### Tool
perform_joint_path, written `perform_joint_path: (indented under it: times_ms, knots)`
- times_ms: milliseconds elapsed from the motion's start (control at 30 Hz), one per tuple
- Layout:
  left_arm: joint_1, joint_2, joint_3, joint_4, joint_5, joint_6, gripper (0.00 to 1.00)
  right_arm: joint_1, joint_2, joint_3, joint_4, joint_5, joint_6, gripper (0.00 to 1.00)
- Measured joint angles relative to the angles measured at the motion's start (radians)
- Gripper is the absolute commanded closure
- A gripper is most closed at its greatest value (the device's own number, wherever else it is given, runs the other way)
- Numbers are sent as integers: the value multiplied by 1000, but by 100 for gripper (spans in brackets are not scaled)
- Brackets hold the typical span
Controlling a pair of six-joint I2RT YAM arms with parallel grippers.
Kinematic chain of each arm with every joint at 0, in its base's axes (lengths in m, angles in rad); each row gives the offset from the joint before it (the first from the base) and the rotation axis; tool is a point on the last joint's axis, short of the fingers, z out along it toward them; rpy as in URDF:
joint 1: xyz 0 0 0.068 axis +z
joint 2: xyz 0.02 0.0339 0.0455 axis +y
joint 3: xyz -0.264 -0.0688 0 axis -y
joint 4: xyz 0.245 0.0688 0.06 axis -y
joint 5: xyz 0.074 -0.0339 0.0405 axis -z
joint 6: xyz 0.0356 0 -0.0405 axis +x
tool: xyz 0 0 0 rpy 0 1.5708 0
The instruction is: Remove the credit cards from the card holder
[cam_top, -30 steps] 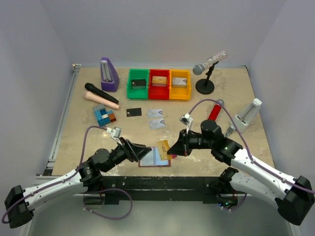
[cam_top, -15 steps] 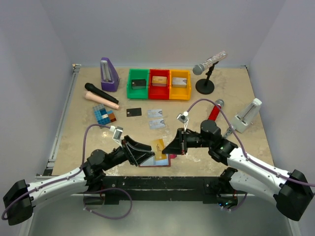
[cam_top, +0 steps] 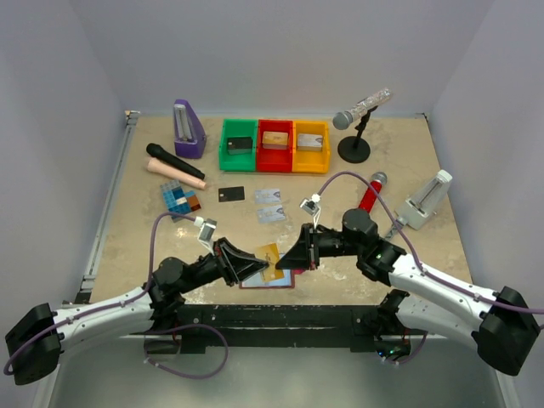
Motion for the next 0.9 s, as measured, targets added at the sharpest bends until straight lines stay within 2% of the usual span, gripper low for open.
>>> perform_joint_path:
  times_ms: [67,100,133,200,233,267,433,567,733,833,900]
  knots:
    - [0,-3,0,1,5,0,100,2,0,0,0,-6,-1,96]
    - [0,-6,0,2,8,0,100,2,-1,0,0,-9,-3,69]
    - [0,-10,0,2,11,-1,100,2,-2,2,-2,-13,-5,52]
    - [0,-18,0,7,18,-2,100,4,-7,9,-32,-19,-15,32]
    - [0,-23,0,10,22,-2,100,4,-12,19,-71,-21,-34,10]
    - [0,-28,0,13,25,-2,100,4,-21,37,-132,-19,-61,6]
    - [0,-47,0,-26,81,-6,100,-14,-105,199,-465,11,-225,8]
    - [0,22,37,-140,241,11,100,-32,-130,432,-716,31,-389,19]
    - [-3,150,183,-304,441,37,100,-32,-91,623,-964,28,-568,34]
    - [-10,164,279,-437,505,91,100,-28,-52,646,-1041,18,-618,43]
    - [-13,167,338,-513,535,130,100,-19,-26,646,-1086,12,-643,43]
